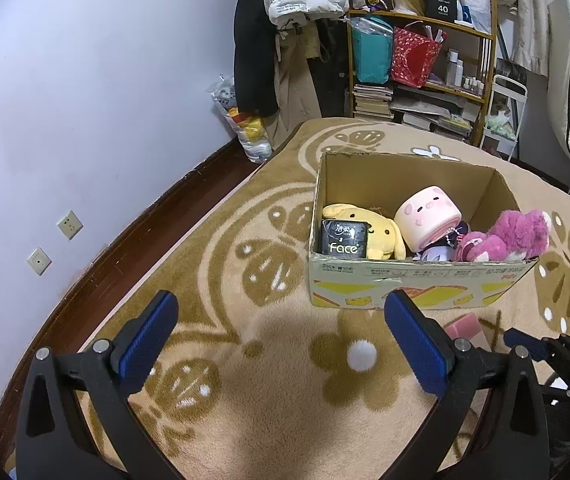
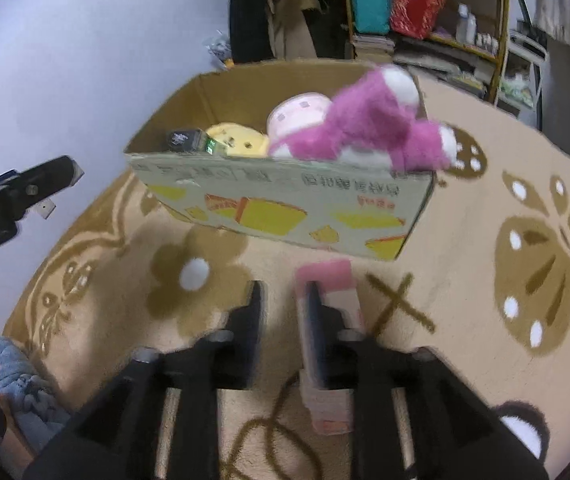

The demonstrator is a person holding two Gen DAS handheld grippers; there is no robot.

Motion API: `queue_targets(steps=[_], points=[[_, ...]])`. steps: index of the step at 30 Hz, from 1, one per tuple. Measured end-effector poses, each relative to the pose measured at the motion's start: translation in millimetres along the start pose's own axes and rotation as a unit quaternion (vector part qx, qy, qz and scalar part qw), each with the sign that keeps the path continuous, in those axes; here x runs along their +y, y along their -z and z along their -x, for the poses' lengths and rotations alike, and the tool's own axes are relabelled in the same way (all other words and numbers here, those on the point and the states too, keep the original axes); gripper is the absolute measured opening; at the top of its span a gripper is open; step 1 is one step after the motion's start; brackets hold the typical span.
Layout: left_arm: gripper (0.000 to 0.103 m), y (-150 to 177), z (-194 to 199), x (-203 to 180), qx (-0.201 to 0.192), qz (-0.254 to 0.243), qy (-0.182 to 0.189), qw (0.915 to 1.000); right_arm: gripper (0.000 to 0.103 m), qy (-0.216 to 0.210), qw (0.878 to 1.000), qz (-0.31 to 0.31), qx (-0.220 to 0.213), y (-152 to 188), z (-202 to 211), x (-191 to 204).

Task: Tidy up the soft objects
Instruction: 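Close the right tool on the pink-and-white wrapped roll and lift it, then carry the wrapped roll over the box and open the right tool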

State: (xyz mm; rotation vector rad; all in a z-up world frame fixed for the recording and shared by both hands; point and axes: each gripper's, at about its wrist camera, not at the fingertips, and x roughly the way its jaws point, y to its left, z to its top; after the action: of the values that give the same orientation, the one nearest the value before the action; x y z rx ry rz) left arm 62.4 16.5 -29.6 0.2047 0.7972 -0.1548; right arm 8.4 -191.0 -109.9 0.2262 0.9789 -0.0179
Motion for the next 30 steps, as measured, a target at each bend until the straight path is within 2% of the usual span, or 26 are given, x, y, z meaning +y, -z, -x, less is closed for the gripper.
queue_targets(steps=[5, 10, 14, 15, 16, 17, 20, 24, 30], points=[[0.102, 0, 0, -1, -0.001, -0.001, -0.001, 1.0000, 0.058, 0.018, 0.999, -0.016, 0.022, 2, -18, -15], [0.102, 0, 0, -1, 0.000, -0.001, -0.002, 1.0000, 0.058, 0.016, 0.998, -0.030, 0.060, 7, -40, -23], [0.102, 0, 0, -3, 0.000, -0.004, -0.002, 1.0000, 0.058, 0.032, 0.997, -0.022, 0.071, 11, -52, -23], [0.102, 0, 0, -3, 0.000, -0.005, -0.002, 1.0000, 0.057, 0.033, 0.996, -0.021, 0.075, 12, -55, -23], [0.102, -1, 0, -3, -0.001, -0.006, -0.003, 1.0000, 0.051, 0.037, 0.996, -0.020, 0.079, 13, -57, -23], [0.102, -1, 0, -3, -0.001, -0.005, -0.003, 1.0000, 0.051, 0.041, 0.996, -0.014, 0.084, 15, -60, -22], [0.102, 0, 0, -3, -0.001, -0.005, -0.003, 1.0000, 0.048, 0.051, 0.996, 0.015, 0.069, 16, -56, -13], [0.102, -1, 0, -2, -0.002, -0.004, -0.005, 1.0000, 0.048, 0.028, 0.999, 0.027, 0.033, 13, -34, 1], [0.102, -3, 2, 4, -0.007, 0.004, -0.001, 1.0000, 0.048, 0.009, 0.997, 0.045, -0.058, 5, 18, 20]])
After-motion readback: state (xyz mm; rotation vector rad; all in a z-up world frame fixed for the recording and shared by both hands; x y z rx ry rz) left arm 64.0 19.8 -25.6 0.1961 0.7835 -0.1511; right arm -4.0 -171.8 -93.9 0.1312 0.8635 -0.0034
